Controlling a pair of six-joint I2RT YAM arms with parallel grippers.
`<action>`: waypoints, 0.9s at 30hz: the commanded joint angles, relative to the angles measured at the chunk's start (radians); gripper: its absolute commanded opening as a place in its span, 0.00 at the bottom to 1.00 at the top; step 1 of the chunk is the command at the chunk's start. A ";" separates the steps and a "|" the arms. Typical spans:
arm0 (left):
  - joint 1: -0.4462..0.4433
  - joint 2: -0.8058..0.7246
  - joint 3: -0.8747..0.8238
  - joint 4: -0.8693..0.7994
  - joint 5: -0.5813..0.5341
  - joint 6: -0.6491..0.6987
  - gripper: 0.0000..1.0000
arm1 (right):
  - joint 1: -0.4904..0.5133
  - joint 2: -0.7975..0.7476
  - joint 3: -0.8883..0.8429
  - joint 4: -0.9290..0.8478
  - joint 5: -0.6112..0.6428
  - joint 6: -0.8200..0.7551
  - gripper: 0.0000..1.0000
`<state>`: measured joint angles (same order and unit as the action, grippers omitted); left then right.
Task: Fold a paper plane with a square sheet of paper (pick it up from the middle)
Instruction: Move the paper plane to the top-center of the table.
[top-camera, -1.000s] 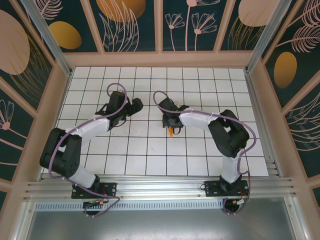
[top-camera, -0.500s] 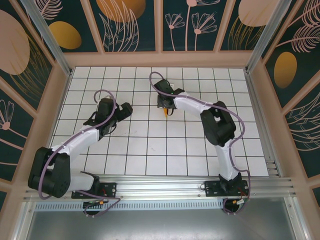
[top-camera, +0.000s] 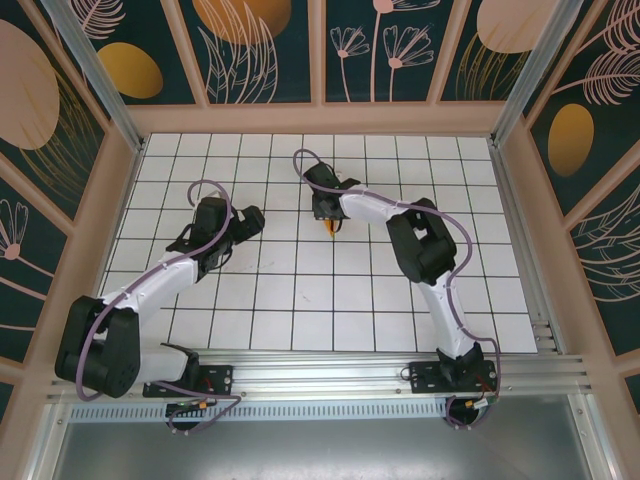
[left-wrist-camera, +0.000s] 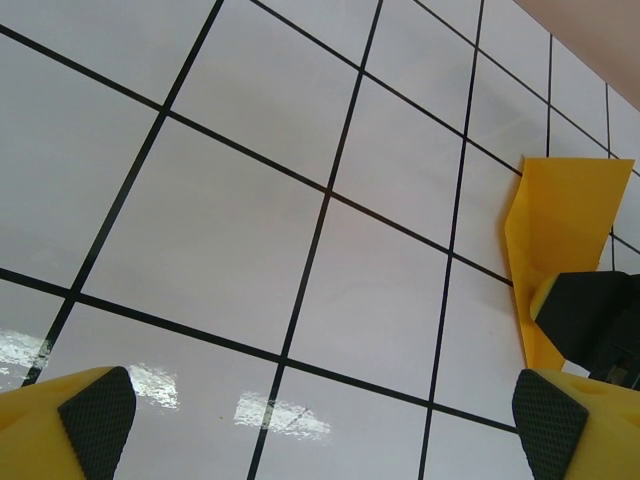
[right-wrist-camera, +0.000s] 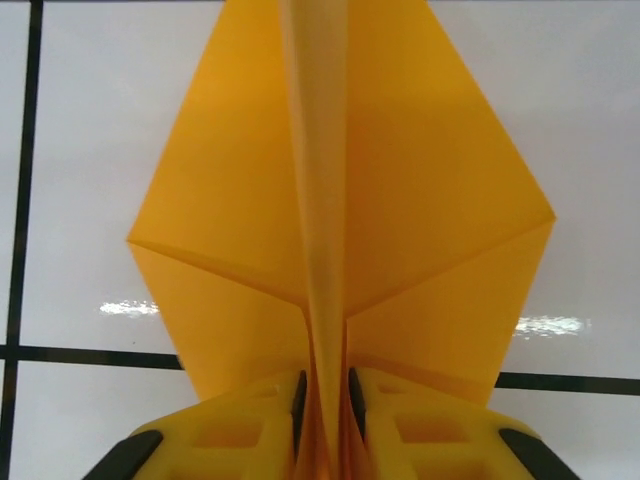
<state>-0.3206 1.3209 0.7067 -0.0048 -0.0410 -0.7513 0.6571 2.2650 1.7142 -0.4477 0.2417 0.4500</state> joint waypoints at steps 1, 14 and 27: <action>0.006 0.016 -0.014 -0.009 0.010 0.022 0.99 | 0.003 0.030 0.028 -0.025 -0.016 -0.007 0.23; 0.006 -0.006 0.015 -0.024 -0.012 0.026 0.99 | 0.013 0.009 0.093 -0.083 0.002 0.014 0.34; 0.008 -0.138 0.121 -0.076 -0.312 0.111 0.99 | 0.007 -0.357 0.012 -0.017 0.147 -0.013 0.68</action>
<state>-0.3202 1.2175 0.7940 -0.0643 -0.2153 -0.6994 0.6701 2.0434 1.7859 -0.5102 0.3004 0.4496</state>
